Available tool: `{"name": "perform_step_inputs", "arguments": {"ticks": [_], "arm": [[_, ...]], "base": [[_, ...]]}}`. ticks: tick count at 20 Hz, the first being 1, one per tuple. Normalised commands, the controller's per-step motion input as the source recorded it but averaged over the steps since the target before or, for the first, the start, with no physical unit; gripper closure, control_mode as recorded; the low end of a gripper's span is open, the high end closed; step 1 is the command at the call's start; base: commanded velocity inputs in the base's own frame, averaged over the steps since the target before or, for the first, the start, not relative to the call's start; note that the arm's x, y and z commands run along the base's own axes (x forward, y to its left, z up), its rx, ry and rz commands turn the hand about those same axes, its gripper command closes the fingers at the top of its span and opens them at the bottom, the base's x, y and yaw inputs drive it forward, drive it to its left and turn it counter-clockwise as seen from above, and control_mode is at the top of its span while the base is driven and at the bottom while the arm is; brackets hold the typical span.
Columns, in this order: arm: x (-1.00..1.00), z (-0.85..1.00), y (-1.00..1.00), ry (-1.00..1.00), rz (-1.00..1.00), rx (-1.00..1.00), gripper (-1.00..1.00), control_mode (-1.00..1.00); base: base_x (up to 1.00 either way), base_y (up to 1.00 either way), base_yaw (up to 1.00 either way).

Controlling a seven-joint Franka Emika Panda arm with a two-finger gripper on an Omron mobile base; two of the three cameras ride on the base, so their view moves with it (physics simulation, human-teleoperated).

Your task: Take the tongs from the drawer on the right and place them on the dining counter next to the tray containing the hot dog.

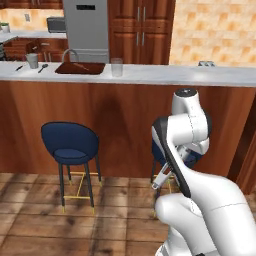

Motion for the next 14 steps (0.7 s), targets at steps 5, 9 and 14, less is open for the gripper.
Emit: {"name": "perform_step_inputs", "arguments": {"ticks": [5,9,14], "arm": [[0.00,0.00,0.00,0.00,0.00,0.00,1.00,1.00],[0.00,0.00,0.00,0.00,0.00,0.00,1.00,1.00],[0.00,0.00,0.00,0.00,0.00,0.00,1.00,1.00]], "base": [[0.42,0.36,-0.10],[0.71,0.42,-0.10],[0.46,0.79,-0.18]]}}
